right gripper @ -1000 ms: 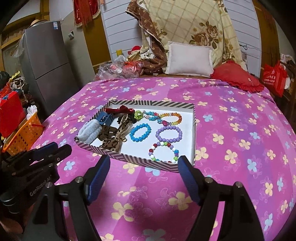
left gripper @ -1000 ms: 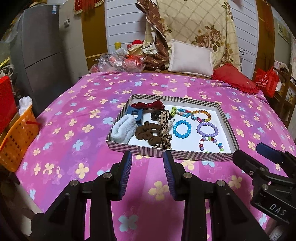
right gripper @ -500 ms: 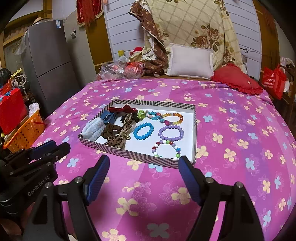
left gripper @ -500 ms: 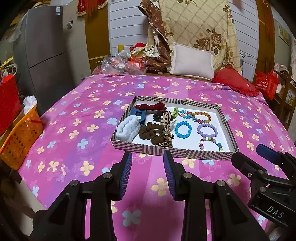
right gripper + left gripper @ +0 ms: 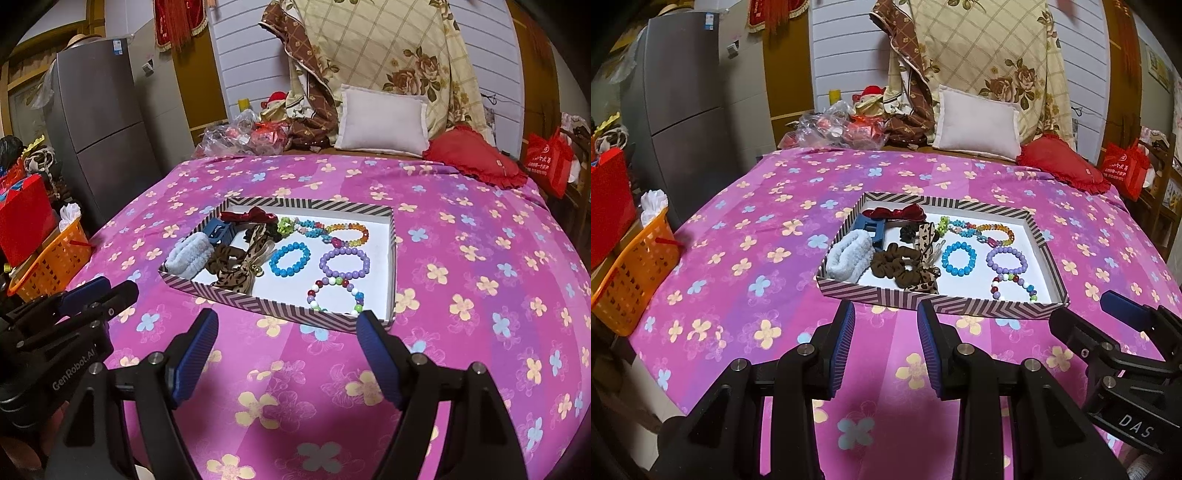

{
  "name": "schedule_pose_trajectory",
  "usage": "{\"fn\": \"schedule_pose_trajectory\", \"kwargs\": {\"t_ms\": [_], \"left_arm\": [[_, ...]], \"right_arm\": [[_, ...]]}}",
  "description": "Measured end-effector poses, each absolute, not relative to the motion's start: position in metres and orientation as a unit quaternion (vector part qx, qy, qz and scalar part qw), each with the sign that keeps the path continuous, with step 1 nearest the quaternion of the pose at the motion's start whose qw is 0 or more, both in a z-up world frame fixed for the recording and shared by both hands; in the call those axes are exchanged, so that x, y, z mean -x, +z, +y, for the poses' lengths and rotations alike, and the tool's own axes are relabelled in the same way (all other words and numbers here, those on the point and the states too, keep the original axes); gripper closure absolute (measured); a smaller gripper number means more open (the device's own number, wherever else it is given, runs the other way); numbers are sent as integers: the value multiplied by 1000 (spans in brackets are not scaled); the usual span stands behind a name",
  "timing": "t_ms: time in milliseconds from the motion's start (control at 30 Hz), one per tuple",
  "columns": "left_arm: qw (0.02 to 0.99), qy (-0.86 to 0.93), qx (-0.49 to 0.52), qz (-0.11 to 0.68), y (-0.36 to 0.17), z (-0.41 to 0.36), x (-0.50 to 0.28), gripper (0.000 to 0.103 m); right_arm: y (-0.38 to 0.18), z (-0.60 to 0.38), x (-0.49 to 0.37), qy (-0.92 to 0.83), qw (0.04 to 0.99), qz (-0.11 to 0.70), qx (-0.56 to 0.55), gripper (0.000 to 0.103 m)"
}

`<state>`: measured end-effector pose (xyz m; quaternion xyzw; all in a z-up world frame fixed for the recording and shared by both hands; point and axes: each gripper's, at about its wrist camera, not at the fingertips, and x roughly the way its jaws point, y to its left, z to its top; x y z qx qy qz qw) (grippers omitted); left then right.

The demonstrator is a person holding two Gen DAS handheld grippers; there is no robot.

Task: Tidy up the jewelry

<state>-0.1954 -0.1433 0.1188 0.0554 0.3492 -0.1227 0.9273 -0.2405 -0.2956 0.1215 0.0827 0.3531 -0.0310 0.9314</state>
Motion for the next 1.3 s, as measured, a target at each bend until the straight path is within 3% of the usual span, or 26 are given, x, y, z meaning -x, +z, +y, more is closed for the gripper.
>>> {"fn": "schedule_pose_trajectory", "kwargs": {"t_ms": [1300], "left_arm": [[922, -122, -68, 362, 105, -150, 194, 63]], "right_arm": [[108, -299, 234, -28, 925, 368, -89, 22]]}}
